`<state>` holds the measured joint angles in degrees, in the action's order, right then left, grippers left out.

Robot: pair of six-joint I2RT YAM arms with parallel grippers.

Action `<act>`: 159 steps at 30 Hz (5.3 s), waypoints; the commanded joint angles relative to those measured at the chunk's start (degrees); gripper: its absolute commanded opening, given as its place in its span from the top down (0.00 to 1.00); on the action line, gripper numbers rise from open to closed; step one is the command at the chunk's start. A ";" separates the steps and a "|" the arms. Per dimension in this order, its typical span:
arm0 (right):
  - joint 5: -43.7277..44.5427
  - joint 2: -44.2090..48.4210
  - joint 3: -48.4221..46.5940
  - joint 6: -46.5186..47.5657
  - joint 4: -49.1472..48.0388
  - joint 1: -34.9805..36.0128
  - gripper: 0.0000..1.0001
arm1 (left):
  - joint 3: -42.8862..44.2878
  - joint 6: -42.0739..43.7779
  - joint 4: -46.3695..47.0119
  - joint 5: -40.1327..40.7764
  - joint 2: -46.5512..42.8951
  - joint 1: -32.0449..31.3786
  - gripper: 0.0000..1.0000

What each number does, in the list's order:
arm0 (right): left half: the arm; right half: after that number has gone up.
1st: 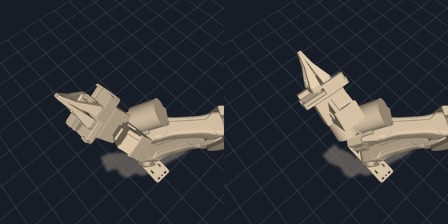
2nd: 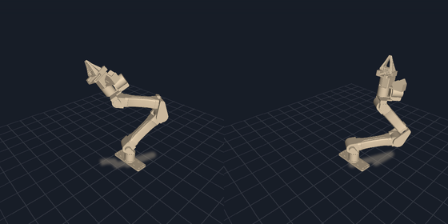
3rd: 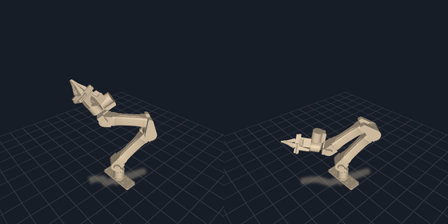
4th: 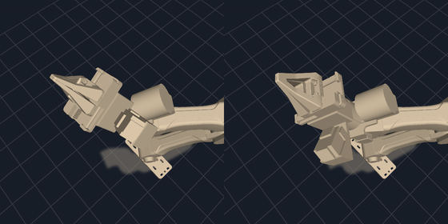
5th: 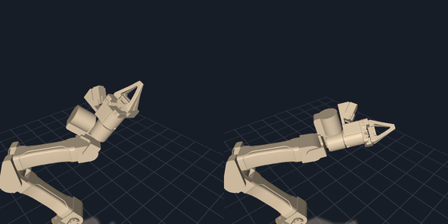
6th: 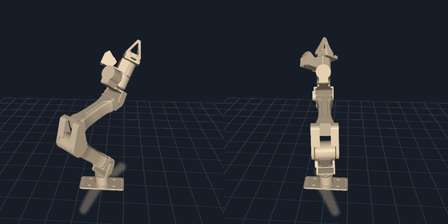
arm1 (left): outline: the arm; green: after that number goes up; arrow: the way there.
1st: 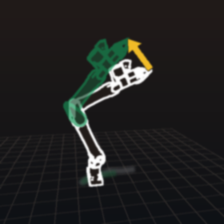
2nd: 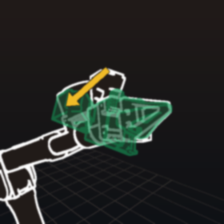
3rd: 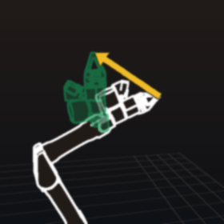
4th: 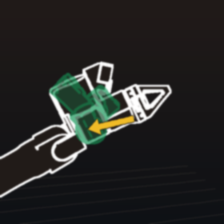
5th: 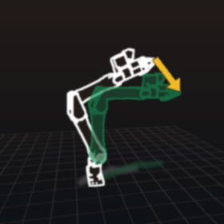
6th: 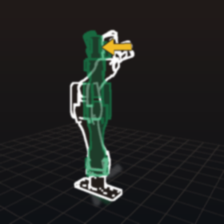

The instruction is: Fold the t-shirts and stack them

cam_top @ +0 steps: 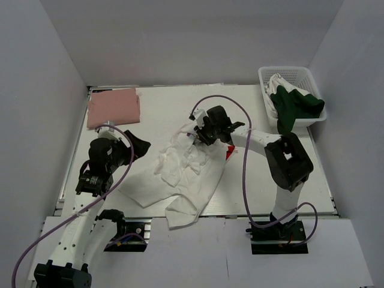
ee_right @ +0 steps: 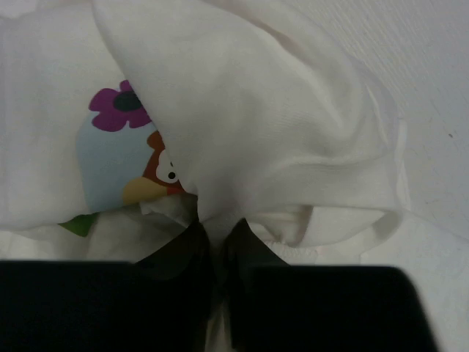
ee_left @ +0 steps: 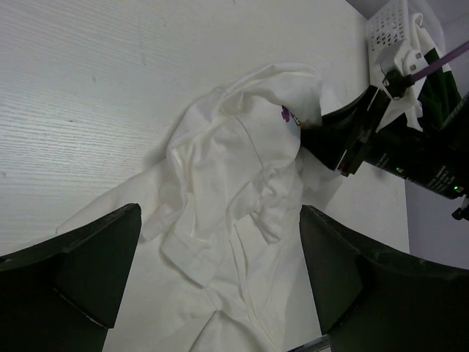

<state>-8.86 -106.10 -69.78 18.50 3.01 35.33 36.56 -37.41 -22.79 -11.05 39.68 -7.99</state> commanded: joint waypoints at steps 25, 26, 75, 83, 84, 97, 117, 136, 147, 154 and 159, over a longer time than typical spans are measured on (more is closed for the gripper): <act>37.77 -2.00 -67.17 4.68 -2.28 -23.27 1.00 | 1.41 -1.18 -0.59 7.09 -8.48 0.25 0.01; 40.04 -0.61 -65.50 5.22 -9.35 -24.33 1.00 | 2.02 -1.18 -1.20 7.62 -8.48 0.25 0.01; 9.76 -3.30 -13.71 1.96 14.66 2.55 0.10 | -9.92 -14.10 -15.18 9.11 23.07 -0.45 0.09; 3.07 -8.41 -13.01 4.18 -0.36 2.99 0.10 | -13.00 -14.71 -11.85 9.64 24.30 -0.45 0.42; 0.71 -8.59 -13.01 3.83 -0.72 2.99 0.10 | -13.00 -14.71 -11.84 9.64 25.00 -0.45 0.42; -7.39 -15.79 -13.62 5.58 0.07 2.55 0.23 | -15.29 -14.71 -7.54 9.03 27.20 -0.45 0.77; -0.98 -4.92 -16.97 -7.08 -6.17 -0.26 1.00 | 1.84 -13.30 -7.71 20.62 25.55 -0.45 1.00; 18.59 51.16 -8.44 5.48 -16.54 -0.70 1.00 | 49.56 -6.19 -18.69 48.22 7.96 -0.45 1.00; 22.47 55.76 -8.45 3.73 -16.88 -0.88 1.00 | 51.17 -1.70 -12.01 35.04 4.43 0.08 1.00; 37.78 33.92 0.60 3.57 -20.94 -4.90 1.00 | 31.70 -8.45 -12.02 33.20 12.24 0.08 1.00; 27.10 18.67 0.62 -6.80 -14.44 -10.89 1.00 | 17.16 -12.07 -11.14 28.11 20.07 0.08 0.81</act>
<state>18.11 -82.85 -70.19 16.56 -15.22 28.08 58.41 -46.41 -30.98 17.87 57.17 -8.69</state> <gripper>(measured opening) 0.049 0.167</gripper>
